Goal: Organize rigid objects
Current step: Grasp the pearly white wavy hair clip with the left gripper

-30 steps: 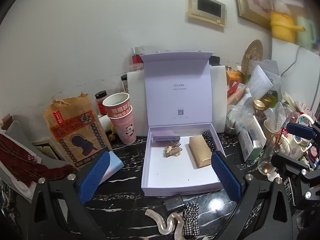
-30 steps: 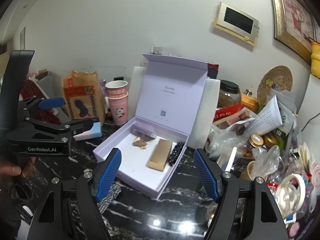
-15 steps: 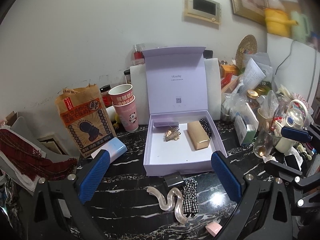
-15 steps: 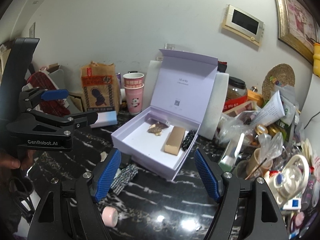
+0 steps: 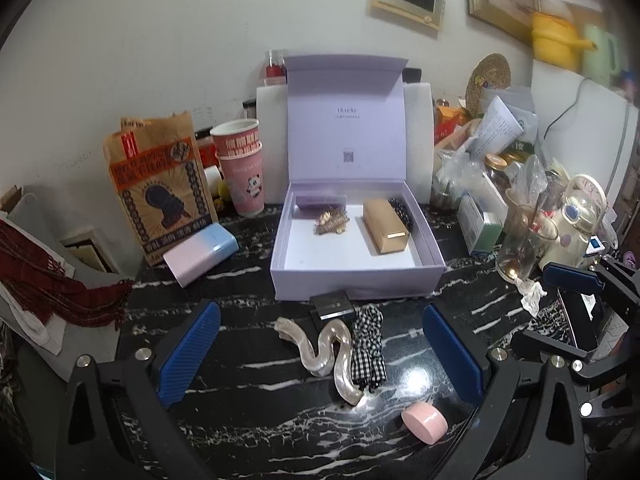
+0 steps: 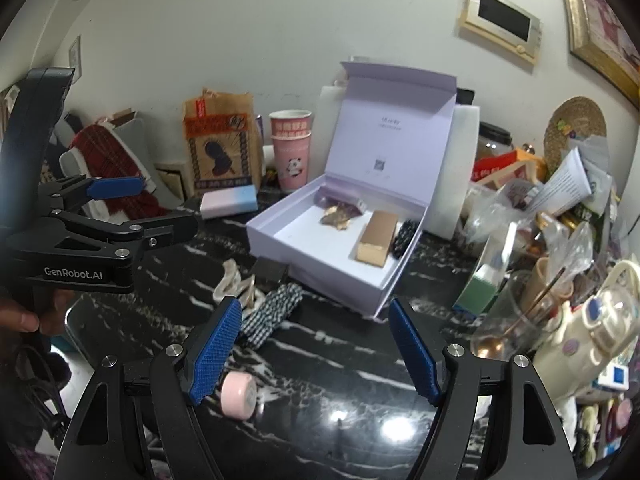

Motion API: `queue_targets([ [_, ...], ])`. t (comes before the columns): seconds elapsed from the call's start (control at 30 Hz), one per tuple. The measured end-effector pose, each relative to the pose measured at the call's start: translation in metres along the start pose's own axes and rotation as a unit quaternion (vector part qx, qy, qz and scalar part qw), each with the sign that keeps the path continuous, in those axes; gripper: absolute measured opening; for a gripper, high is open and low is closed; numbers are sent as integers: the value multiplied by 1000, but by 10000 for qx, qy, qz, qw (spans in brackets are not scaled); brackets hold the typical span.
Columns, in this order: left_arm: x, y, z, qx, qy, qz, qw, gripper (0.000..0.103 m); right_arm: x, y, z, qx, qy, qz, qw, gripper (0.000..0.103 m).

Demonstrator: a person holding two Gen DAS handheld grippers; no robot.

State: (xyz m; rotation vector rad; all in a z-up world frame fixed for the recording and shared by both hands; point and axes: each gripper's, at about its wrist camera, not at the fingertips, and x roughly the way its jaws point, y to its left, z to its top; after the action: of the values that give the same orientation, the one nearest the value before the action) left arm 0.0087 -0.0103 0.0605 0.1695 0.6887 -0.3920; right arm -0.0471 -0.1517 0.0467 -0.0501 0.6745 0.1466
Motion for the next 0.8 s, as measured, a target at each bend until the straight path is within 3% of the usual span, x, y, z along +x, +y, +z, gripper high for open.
queue_targets([
  [0.37, 38, 12, -35, -312, 477, -254, 9981, 103, 28, 4, -31, 103, 417, 241, 9988, 76],
  [0.8, 94, 21, -48, -439, 915, -325, 9943, 103, 60, 2, -36, 43, 639, 289, 9975, 76],
])
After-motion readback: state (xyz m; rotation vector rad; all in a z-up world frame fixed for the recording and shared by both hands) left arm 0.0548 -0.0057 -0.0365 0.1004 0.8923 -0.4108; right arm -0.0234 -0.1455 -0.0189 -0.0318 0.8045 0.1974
